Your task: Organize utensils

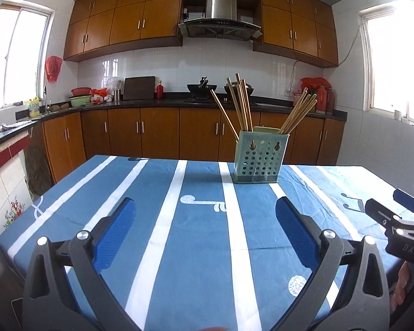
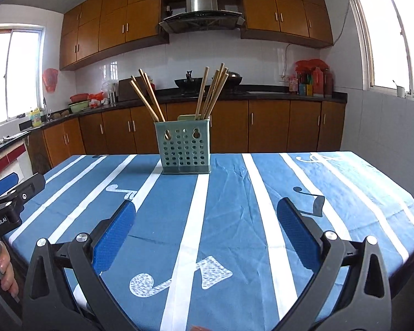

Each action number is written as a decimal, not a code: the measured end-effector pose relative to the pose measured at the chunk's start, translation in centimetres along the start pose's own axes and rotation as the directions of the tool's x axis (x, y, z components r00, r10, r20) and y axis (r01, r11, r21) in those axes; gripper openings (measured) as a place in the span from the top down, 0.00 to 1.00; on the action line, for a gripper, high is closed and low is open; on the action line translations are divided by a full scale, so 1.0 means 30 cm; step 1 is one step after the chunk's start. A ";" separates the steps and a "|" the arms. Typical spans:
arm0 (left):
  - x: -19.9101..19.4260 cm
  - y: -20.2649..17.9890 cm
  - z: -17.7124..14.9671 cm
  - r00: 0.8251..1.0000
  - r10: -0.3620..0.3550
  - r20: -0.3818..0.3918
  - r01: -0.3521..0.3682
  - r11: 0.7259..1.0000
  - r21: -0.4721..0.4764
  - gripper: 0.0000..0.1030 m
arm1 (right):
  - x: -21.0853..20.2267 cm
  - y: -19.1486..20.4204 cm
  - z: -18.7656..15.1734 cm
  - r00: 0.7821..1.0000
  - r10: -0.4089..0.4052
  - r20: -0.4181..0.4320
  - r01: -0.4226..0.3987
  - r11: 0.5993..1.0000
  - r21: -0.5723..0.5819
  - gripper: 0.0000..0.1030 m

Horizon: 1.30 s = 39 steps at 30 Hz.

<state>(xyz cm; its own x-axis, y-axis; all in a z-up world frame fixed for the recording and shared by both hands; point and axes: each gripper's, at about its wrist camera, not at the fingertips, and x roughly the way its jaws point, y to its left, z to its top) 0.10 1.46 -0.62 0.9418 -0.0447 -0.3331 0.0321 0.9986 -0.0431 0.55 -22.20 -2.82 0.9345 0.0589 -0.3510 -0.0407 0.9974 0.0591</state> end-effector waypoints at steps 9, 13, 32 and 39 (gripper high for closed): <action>0.011 -0.019 -0.025 1.000 -0.021 -0.007 0.021 1.000 0.002 0.04 | 0.007 0.025 -0.024 1.000 0.010 -0.012 -0.010 1.000 -0.018 0.02; 0.011 -0.034 -0.039 1.000 -0.020 -0.013 0.020 1.000 0.023 0.04 | 0.012 0.024 -0.035 1.000 0.007 -0.024 -0.007 1.000 -0.015 0.02; 0.037 -0.029 -0.057 0.999 -0.016 -0.036 0.017 1.000 0.005 0.04 | 0.018 0.003 -0.046 0.999 -0.006 -0.046 0.005 1.000 -0.008 0.02; 0.045 -0.030 -0.058 0.999 -0.019 -0.043 0.019 1.000 0.007 0.04 | 0.021 0.002 -0.044 0.999 -0.004 -0.049 0.004 1.000 -0.009 0.02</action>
<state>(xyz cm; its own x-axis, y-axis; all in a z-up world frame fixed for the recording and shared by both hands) 0.76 0.44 -2.66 0.9260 -0.0645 -0.3720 0.0523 0.9977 -0.0427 0.67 -22.04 -4.26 0.9164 0.0567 -0.3963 -0.0404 0.9980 0.0494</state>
